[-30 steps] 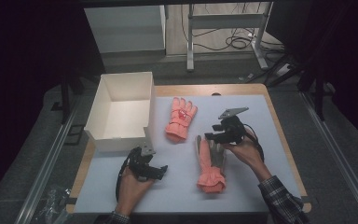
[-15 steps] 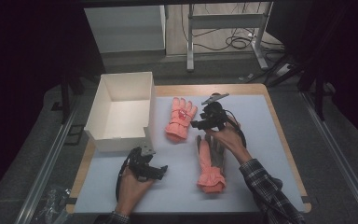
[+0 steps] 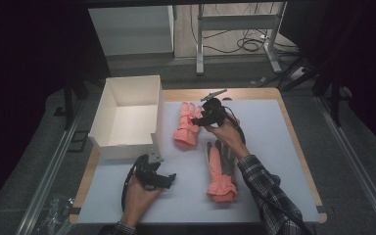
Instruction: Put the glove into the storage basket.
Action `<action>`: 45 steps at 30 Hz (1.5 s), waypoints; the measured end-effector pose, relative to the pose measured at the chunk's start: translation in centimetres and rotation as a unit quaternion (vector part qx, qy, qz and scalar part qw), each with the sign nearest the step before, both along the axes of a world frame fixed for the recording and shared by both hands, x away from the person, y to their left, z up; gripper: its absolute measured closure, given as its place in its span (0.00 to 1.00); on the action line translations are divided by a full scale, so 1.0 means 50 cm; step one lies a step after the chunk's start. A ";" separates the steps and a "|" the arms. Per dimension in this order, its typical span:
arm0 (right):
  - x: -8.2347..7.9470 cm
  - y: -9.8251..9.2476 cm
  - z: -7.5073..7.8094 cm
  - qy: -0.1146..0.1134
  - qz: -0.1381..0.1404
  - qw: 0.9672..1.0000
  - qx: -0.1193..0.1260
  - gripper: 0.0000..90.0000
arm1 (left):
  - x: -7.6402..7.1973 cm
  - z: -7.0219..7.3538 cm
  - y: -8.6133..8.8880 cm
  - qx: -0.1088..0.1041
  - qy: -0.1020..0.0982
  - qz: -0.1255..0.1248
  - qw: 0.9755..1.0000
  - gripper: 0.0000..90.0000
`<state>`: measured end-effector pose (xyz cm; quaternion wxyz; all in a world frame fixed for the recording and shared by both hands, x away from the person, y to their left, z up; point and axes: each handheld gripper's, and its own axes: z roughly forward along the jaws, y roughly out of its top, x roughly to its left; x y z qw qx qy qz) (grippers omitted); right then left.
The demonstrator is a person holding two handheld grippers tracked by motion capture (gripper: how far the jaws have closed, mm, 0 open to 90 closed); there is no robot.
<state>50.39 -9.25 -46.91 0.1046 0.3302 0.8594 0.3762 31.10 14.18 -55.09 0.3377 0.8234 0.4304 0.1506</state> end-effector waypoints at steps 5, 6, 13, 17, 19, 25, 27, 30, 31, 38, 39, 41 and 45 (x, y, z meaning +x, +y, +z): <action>0.023 0.018 -0.009 -0.002 -0.002 1.000 -0.007 0.44 | 0.000 0.000 0.000 0.001 0.000 0.000 1.000 0.00; 0.025 0.022 -0.011 0.002 -0.003 1.000 -0.006 0.44 | 0.000 0.000 0.000 0.001 0.000 0.000 1.000 0.00; 0.052 0.057 -0.048 0.007 -0.005 0.999 -0.033 0.39 | 0.000 0.000 0.000 0.000 0.000 0.000 1.000 0.00; 0.063 0.067 -0.069 0.025 -0.001 0.998 -0.052 0.43 | 0.000 0.000 0.000 0.000 0.000 0.000 1.000 0.00; 0.069 0.068 -0.072 0.041 0.003 0.998 -0.048 0.54 | 0.000 0.000 0.000 0.000 0.000 -0.001 1.000 0.00; 0.061 0.072 -0.072 0.049 0.008 0.998 -0.044 0.90 | 0.000 0.000 0.000 0.000 0.000 0.000 1.000 0.00; 0.057 0.069 -0.066 0.048 0.007 0.998 -0.045 0.94 | 0.000 0.000 0.000 0.000 0.000 0.000 1.000 0.00; 0.054 0.061 -0.055 0.050 0.005 0.998 -0.042 0.96 | 0.000 0.000 0.000 0.000 0.000 0.000 1.000 0.00; 0.052 0.057 -0.049 0.051 0.005 0.998 -0.040 0.96 | 0.000 0.000 0.000 0.000 0.000 0.000 1.000 0.00; 0.036 0.047 -0.027 0.052 0.018 0.998 -0.034 0.96 | 0.000 0.000 0.000 0.000 0.000 0.000 1.000 0.00; 0.029 0.045 -0.018 0.054 0.025 0.998 -0.026 0.96 | 0.000 0.000 0.000 0.001 0.000 0.000 1.000 0.00; 0.022 0.043 -0.008 0.056 0.032 0.998 -0.019 0.96 | 0.000 0.000 0.000 0.001 0.000 0.000 1.000 0.00; 0.006 0.038 0.013 0.059 0.049 0.997 -0.009 0.96 | 0.000 0.000 0.000 0.001 0.000 0.000 1.000 0.00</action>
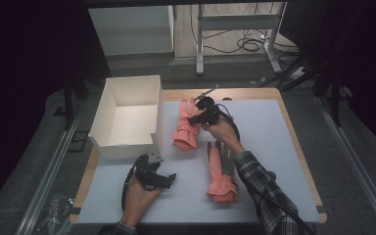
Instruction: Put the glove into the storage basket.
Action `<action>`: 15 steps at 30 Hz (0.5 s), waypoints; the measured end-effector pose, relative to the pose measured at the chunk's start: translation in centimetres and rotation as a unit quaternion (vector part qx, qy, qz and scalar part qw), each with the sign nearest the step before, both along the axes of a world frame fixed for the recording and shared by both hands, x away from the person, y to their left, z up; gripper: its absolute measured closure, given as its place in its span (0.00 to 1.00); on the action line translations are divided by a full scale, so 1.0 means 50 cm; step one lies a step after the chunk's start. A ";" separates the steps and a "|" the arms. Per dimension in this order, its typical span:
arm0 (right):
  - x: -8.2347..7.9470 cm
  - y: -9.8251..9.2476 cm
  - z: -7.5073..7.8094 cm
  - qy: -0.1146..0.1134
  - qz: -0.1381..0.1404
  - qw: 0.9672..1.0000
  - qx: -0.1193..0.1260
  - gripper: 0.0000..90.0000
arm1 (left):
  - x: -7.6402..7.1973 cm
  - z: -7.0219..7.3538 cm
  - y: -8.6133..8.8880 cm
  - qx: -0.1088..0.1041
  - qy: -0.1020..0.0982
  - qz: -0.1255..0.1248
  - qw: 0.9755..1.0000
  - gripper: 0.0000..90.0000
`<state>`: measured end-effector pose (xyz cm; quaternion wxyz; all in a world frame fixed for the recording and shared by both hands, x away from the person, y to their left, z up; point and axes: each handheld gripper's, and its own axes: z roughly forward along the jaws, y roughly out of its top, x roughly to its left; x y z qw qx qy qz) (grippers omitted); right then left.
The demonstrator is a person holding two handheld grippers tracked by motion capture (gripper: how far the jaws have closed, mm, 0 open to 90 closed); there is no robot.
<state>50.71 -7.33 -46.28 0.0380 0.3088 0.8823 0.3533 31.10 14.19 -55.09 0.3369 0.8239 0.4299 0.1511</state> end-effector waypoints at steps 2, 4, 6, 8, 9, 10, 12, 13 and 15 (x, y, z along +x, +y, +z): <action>-0.010 -0.003 0.011 0.001 0.007 1.000 0.004 0.96 | 0.000 0.000 0.000 -0.001 0.000 0.001 1.000 0.00; -0.018 -0.006 0.020 0.001 0.017 1.000 0.009 0.96 | 0.000 0.000 -0.001 -0.002 0.000 0.002 1.000 0.00; -0.022 -0.008 0.024 0.001 0.021 1.000 0.010 0.96 | 0.000 0.000 -0.001 -0.002 -0.001 0.001 1.000 0.00; -0.036 -0.011 0.034 -0.001 0.033 0.999 0.005 0.96 | 0.000 0.000 0.000 -0.002 -0.001 0.001 1.000 0.00; -0.048 -0.014 0.041 -0.003 0.039 0.999 0.007 0.95 | 0.000 0.000 0.000 -0.002 -0.001 0.001 1.000 0.00; -0.052 -0.017 0.044 -0.004 0.042 0.999 0.007 0.95 | 0.000 0.000 0.000 -0.002 -0.001 0.001 1.000 0.00; -0.057 -0.019 0.048 -0.003 0.044 0.999 0.011 0.95 | 0.000 -0.001 0.000 -0.002 -0.001 0.001 1.000 0.00; -0.062 -0.022 0.053 -0.001 0.045 0.999 0.014 0.95 | 0.000 -0.001 0.000 -0.003 -0.001 0.001 1.000 0.00; -0.073 -0.030 0.063 0.000 0.048 0.999 0.020 0.95 | 0.000 -0.001 0.000 -0.003 -0.001 0.001 1.000 0.00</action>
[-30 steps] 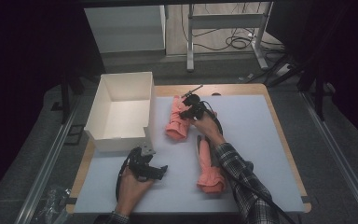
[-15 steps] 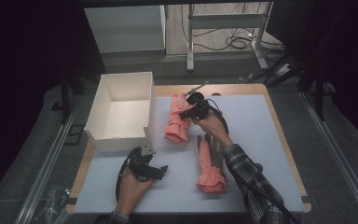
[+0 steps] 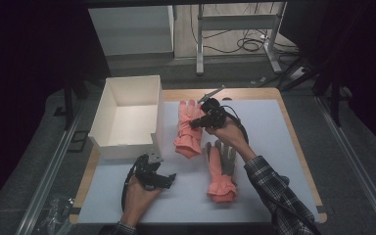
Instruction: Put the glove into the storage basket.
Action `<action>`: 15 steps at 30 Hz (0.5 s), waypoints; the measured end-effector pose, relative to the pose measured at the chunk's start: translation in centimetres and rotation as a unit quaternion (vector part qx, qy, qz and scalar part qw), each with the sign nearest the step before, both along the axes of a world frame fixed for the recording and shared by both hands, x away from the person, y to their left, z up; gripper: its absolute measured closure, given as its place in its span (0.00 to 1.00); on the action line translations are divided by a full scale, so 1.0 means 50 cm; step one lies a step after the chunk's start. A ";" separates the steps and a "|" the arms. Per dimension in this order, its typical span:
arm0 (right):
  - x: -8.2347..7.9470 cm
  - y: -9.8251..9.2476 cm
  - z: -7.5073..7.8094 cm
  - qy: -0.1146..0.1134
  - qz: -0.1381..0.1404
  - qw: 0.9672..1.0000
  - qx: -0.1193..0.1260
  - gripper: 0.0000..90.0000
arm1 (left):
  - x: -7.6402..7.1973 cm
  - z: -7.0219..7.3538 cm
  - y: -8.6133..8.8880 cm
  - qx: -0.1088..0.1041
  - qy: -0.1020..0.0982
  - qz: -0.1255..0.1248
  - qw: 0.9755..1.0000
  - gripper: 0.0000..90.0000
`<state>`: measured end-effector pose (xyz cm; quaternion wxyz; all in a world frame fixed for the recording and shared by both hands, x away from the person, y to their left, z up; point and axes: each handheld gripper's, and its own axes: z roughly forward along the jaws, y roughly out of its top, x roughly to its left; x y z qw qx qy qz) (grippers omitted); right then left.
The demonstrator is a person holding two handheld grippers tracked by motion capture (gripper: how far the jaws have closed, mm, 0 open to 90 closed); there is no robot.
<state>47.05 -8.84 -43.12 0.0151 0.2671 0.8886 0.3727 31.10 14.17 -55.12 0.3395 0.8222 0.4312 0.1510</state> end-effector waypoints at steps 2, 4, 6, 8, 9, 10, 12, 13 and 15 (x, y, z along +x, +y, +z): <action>-0.011 -0.007 0.010 0.003 0.001 1.000 0.004 0.95 | 0.000 0.000 0.000 0.000 0.000 0.000 1.000 0.00; -0.030 -0.021 0.025 -0.003 0.004 1.000 0.007 0.95 | 0.000 0.000 0.000 0.000 0.000 0.000 1.000 0.00; -0.034 -0.025 0.028 -0.002 0.005 1.000 0.008 0.95 | 0.000 0.000 0.000 0.001 0.000 0.000 1.000 0.00; -0.047 -0.037 0.037 0.000 0.006 1.000 0.012 0.95 | 0.000 0.000 0.000 0.001 0.000 0.000 1.000 0.00; -0.059 -0.050 0.044 0.002 0.005 1.000 0.015 0.95 | 0.000 0.000 -0.001 -0.002 -0.001 0.002 1.000 0.00; -0.065 -0.057 0.047 0.003 0.004 1.000 0.015 0.95 | 0.000 0.000 -0.001 -0.002 -0.001 0.002 1.000 0.00; -0.077 -0.072 0.052 0.004 0.004 1.000 0.016 0.95 | 0.000 0.000 -0.001 -0.002 -0.001 0.002 1.000 0.00; -0.083 -0.080 0.054 0.005 0.003 1.000 0.016 0.95 | 0.000 0.000 -0.001 -0.002 -0.001 0.002 1.000 0.00; -0.096 -0.096 0.055 0.006 0.004 1.000 0.015 0.95 | 0.000 0.000 -0.001 -0.001 -0.001 0.002 1.000 0.00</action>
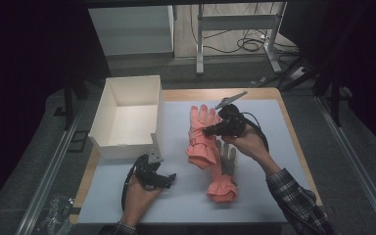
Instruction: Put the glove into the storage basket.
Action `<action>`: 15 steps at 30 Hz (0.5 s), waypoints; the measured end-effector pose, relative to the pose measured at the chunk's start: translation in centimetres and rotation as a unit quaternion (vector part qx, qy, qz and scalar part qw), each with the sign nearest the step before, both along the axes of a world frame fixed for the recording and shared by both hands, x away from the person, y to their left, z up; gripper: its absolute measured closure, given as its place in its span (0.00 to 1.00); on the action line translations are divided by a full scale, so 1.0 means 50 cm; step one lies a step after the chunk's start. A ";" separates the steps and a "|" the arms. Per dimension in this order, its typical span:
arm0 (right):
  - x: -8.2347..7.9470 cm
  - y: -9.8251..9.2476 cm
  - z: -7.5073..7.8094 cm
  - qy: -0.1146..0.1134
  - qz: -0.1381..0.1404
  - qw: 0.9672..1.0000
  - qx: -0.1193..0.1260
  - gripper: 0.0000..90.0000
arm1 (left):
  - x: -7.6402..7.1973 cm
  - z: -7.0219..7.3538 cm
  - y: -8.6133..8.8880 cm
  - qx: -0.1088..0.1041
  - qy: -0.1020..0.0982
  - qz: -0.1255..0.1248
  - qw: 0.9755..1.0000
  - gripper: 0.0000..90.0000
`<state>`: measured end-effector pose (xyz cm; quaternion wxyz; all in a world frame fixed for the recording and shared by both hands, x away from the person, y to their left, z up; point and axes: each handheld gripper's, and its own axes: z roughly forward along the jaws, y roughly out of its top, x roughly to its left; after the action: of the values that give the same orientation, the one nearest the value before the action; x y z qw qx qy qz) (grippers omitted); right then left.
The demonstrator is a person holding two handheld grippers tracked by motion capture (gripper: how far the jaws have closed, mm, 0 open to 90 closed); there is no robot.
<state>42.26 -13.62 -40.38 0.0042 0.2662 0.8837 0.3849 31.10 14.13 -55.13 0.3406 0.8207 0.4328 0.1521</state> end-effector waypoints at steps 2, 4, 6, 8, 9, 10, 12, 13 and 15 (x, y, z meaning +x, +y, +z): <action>-0.014 -0.016 -0.001 0.001 0.001 1.000 -0.002 0.95 | 0.000 0.000 0.000 0.000 0.000 0.000 1.000 0.00; -0.028 -0.033 -0.003 0.004 -0.001 1.000 -0.004 0.95 | 0.000 0.000 0.000 0.001 0.000 -0.001 1.000 0.00; -0.043 -0.048 -0.005 0.003 0.000 1.000 -0.006 0.95 | 0.000 0.000 0.000 -0.001 0.000 0.000 1.000 0.00; -0.060 -0.063 -0.006 0.003 0.001 1.000 -0.009 0.95 | 0.000 0.000 0.000 -0.001 0.000 0.000 1.000 0.00; -0.068 -0.071 -0.007 0.003 0.000 1.000 -0.012 0.95 | 0.000 0.000 0.000 -0.001 0.000 0.000 1.000 0.00; -0.076 -0.078 -0.008 0.003 0.000 1.000 -0.013 0.95 | 0.000 0.000 0.000 -0.001 0.000 0.000 1.000 0.00; -0.091 -0.092 -0.009 0.005 0.000 1.000 -0.014 0.95 | 0.000 0.000 0.000 -0.001 0.000 0.000 1.000 0.00; -0.097 -0.097 -0.010 0.005 -0.001 1.000 -0.015 0.95 | 0.000 0.000 0.000 -0.001 0.000 0.000 1.000 0.00; -0.106 -0.105 -0.012 0.006 -0.003 1.000 -0.017 0.95 | 0.000 0.000 0.000 0.000 0.001 0.000 1.000 0.00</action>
<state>36.95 -18.87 -40.96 0.0046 0.2710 0.8894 0.3681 31.10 14.12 -55.12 0.3408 0.8207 0.4329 0.1514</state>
